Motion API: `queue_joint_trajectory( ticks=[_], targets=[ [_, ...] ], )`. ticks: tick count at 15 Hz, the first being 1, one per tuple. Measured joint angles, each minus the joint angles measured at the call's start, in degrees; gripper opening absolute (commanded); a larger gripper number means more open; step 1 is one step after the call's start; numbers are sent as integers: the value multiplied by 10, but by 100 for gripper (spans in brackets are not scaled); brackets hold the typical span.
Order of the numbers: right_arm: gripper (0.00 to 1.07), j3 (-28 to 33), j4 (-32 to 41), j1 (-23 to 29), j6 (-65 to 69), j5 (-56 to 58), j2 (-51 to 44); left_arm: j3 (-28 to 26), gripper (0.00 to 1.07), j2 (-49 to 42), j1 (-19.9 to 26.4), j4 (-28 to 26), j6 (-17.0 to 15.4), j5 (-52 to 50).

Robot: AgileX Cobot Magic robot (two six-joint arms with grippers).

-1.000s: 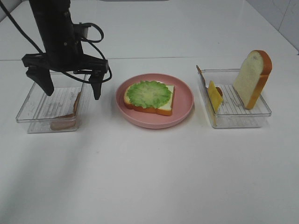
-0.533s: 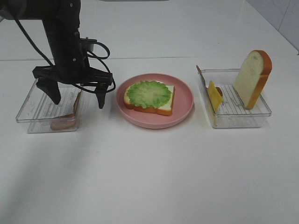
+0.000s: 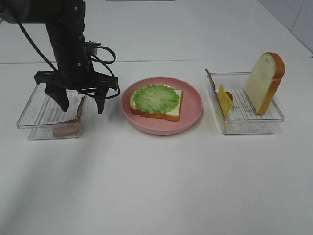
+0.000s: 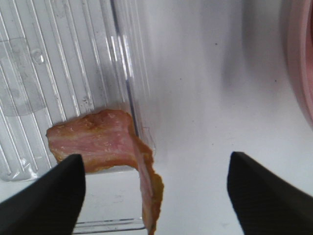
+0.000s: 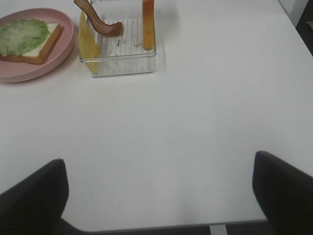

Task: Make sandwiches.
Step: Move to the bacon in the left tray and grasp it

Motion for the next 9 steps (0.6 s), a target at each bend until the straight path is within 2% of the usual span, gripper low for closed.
queue_joint_trajectory(
  ticks=[1,3,6,7,9],
  targets=[
    [98,0,0,0,0,0,0,0,43,0,0,0,-1,2],
    [98,0,0,0,0,0,0,0,31,0,0,0,-3,5],
    [98,0,0,0,0,0,0,0,3,0,0,2,-19,6],
    [98,0,0,0,0,0,0,0,0,0,0,6,-20,7],
    [98,0,0,0,0,0,0,0,0,0,0,18,-20,9]
  ],
)
